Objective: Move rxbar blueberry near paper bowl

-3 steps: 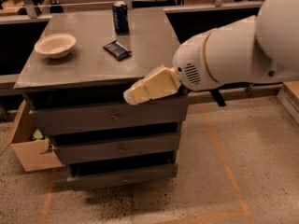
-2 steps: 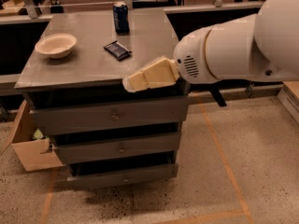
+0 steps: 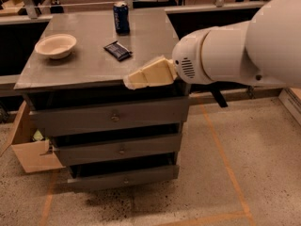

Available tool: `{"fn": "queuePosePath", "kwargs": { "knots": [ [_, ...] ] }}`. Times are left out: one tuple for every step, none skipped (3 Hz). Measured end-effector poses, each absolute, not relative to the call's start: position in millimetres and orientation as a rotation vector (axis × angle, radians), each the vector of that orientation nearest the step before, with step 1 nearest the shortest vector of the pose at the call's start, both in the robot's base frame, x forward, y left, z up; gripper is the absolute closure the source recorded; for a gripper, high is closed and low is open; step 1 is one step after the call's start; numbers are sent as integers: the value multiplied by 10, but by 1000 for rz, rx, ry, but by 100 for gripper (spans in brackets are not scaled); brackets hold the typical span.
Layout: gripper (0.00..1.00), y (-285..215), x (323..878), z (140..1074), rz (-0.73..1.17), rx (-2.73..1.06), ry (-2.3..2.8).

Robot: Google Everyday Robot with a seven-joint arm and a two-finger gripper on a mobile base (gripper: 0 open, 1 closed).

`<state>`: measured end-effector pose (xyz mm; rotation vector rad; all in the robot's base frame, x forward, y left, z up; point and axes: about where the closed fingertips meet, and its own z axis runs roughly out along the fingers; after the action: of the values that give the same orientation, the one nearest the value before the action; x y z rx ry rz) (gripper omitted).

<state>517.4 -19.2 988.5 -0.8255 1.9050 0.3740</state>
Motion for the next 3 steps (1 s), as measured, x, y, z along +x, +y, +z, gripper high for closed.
{"fn": "queuePosePath", "kwargs": {
  "knots": [
    [0, -213, 5561, 9756, 303, -799, 1810],
    [0, -205, 5907, 9688, 277, -758, 1745],
    [0, -143, 6213, 9606, 287, -740, 1713]
  ]
}}
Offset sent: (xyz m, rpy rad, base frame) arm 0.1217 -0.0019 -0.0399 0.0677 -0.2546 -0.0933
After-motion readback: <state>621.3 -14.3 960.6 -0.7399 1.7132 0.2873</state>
